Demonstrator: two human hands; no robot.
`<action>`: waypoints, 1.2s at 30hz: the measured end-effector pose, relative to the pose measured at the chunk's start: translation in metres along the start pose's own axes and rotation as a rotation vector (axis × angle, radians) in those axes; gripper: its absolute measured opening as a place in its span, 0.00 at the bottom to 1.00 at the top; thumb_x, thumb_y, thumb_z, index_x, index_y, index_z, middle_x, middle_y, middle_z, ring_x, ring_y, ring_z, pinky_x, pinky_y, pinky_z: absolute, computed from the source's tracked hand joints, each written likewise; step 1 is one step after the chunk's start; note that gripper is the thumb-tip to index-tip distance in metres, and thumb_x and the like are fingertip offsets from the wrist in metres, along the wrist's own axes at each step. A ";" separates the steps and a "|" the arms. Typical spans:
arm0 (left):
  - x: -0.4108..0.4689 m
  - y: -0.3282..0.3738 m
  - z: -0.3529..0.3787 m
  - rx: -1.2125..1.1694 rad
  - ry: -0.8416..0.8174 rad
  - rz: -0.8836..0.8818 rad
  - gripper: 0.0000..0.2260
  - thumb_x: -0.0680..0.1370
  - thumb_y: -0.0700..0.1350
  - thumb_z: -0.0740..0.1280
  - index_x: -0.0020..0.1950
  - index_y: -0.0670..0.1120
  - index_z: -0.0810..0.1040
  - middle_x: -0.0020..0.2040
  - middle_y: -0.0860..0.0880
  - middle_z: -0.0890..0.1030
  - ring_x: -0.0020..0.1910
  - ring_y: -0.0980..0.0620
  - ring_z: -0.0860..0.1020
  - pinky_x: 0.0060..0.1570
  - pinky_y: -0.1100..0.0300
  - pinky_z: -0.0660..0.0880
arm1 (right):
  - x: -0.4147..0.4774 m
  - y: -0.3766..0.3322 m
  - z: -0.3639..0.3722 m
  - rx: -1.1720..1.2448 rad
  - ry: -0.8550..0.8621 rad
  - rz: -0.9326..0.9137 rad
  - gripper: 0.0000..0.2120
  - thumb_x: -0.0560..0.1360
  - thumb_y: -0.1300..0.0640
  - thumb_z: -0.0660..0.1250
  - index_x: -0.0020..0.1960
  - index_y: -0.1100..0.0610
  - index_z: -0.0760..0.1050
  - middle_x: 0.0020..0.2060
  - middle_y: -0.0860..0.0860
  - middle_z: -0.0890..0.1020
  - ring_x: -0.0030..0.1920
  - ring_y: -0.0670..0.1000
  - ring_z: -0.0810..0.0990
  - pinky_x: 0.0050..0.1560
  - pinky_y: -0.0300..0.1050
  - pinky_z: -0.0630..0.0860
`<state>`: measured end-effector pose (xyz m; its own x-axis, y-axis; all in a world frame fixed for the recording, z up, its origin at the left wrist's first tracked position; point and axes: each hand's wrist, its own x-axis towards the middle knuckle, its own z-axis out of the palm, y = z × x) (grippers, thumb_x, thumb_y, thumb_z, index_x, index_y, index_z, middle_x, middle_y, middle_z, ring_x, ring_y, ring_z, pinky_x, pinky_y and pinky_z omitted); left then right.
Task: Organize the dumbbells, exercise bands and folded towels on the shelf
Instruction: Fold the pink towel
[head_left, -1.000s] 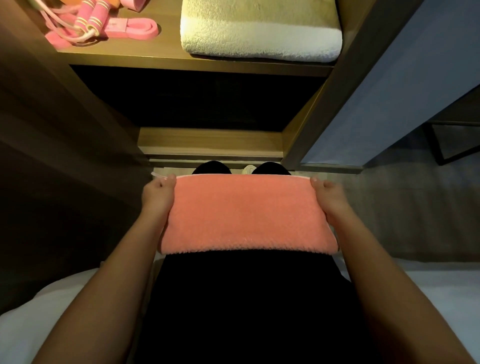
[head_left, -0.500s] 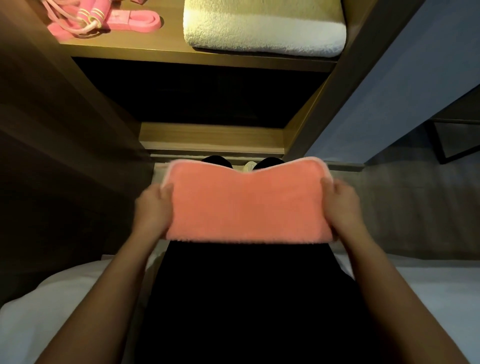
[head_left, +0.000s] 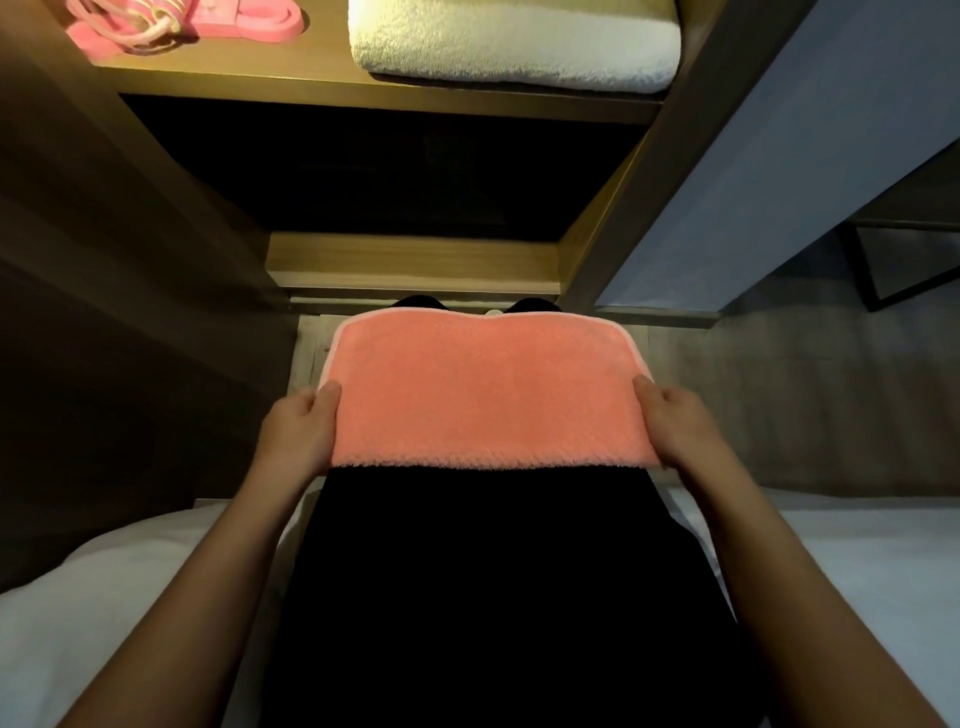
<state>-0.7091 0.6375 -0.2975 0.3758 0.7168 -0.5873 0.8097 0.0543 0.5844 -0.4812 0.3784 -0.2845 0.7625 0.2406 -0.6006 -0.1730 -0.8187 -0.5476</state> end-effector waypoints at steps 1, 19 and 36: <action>-0.001 -0.001 -0.003 0.005 0.077 0.049 0.16 0.84 0.53 0.55 0.47 0.44 0.75 0.43 0.45 0.76 0.42 0.48 0.75 0.37 0.57 0.70 | -0.001 -0.001 0.000 -0.036 0.065 -0.074 0.20 0.84 0.50 0.52 0.60 0.64 0.74 0.43 0.54 0.75 0.42 0.51 0.73 0.41 0.43 0.66; 0.025 0.016 0.000 -0.174 -0.085 -0.189 0.18 0.82 0.58 0.56 0.52 0.46 0.77 0.50 0.43 0.79 0.49 0.43 0.78 0.48 0.49 0.74 | 0.028 -0.021 0.009 0.065 -0.062 0.055 0.23 0.82 0.41 0.52 0.59 0.58 0.75 0.53 0.55 0.80 0.49 0.54 0.78 0.48 0.49 0.74; 0.047 0.038 0.008 -0.391 0.015 -0.284 0.12 0.81 0.55 0.61 0.54 0.48 0.74 0.44 0.48 0.77 0.40 0.52 0.75 0.38 0.58 0.71 | 0.052 -0.030 0.017 0.202 0.008 0.068 0.19 0.82 0.43 0.55 0.53 0.57 0.76 0.45 0.53 0.80 0.44 0.51 0.79 0.45 0.47 0.74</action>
<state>-0.6571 0.6675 -0.3073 0.1554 0.6455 -0.7478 0.6479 0.5049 0.5703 -0.4470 0.4248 -0.3093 0.7495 0.1832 -0.6361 -0.3452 -0.7117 -0.6118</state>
